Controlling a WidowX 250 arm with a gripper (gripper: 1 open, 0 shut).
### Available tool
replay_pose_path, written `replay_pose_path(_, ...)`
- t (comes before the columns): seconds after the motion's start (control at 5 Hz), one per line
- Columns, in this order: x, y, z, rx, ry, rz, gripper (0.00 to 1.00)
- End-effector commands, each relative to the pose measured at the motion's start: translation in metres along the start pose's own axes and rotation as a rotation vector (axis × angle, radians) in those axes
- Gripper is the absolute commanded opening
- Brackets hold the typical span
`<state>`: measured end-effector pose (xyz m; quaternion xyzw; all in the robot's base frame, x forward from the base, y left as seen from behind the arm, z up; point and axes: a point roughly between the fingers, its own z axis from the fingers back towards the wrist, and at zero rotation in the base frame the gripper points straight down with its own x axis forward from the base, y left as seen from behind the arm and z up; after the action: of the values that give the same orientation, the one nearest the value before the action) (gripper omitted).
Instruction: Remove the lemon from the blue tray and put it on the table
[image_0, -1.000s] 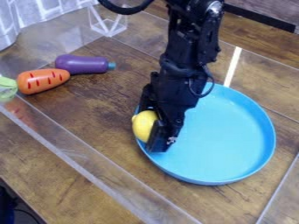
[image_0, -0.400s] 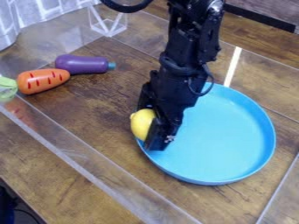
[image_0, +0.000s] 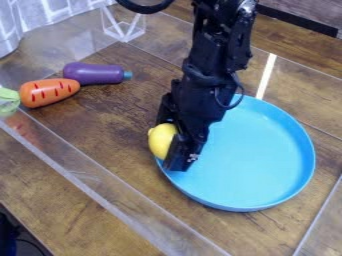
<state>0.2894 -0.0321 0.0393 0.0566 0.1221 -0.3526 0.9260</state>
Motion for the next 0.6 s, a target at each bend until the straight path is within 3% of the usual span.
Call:
replay_pose_path(0.0,0.0068,0.0037,0.0277,0.056,-0.077,-0.005,0.0)
replay_pose_path(0.4,0.0058,0.0042,0.0282,0.06,-0.064,-0.009,0.0)
